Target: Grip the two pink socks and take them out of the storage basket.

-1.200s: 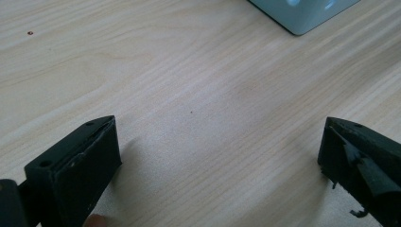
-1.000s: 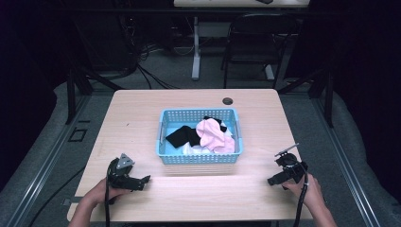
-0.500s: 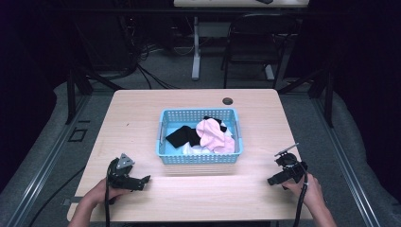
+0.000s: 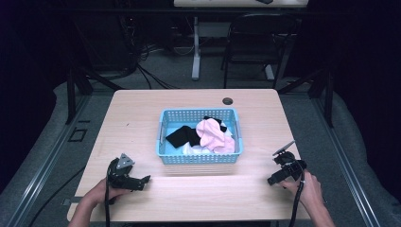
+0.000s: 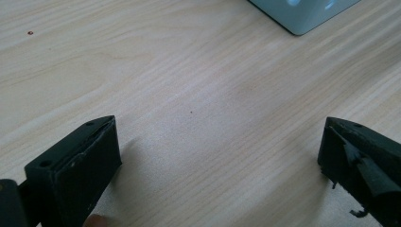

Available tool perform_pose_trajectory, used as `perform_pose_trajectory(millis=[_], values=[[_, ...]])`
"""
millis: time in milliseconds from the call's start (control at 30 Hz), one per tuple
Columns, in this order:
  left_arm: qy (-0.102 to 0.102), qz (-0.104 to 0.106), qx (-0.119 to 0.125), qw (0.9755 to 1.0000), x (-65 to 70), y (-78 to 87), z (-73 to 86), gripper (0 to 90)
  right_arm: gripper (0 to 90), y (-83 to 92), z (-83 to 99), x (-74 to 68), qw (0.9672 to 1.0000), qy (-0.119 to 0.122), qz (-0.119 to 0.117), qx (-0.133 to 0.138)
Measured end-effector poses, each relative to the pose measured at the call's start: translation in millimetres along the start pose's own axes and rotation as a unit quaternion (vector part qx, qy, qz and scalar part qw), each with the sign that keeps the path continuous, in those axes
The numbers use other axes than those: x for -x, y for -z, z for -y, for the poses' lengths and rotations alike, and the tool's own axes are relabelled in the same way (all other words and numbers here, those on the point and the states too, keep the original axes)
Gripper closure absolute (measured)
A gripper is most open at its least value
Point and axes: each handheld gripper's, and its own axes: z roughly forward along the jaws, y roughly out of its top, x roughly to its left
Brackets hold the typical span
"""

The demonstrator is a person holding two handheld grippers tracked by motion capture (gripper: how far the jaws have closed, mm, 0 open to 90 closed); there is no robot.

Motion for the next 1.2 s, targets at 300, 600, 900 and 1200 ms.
perform_pose_trajectory(millis=[300, 600, 900, 1200], values=[[-0.001, 0.000, -0.001, 1.0000, 0.0, 0.1, -0.1, 0.0, 0.0, 30.5, -2.7, 3.4, 0.9991, -0.001, 0.008, 0.042], [0.000, 0.000, -0.001, 1.0000, 0.1, 0.1, -0.1, 0.0, 0.0, 65.7, -14.2, -4.7, 0.9970, 0.015, -0.005, 0.075], [0.000, 0.000, -0.001, 1.0000, 0.1, 0.1, -0.1, 0.0, 0.0, 95.3, -35.7, -22.1, 0.9935, 0.041, -0.023, 0.104], [0.000, 0.000, -0.001, 1.0000, 0.0, 0.1, -0.1, 0.0, 0.0, 118.6, -64.4, -42.4, 0.9897, 0.079, -0.022, 0.117]])
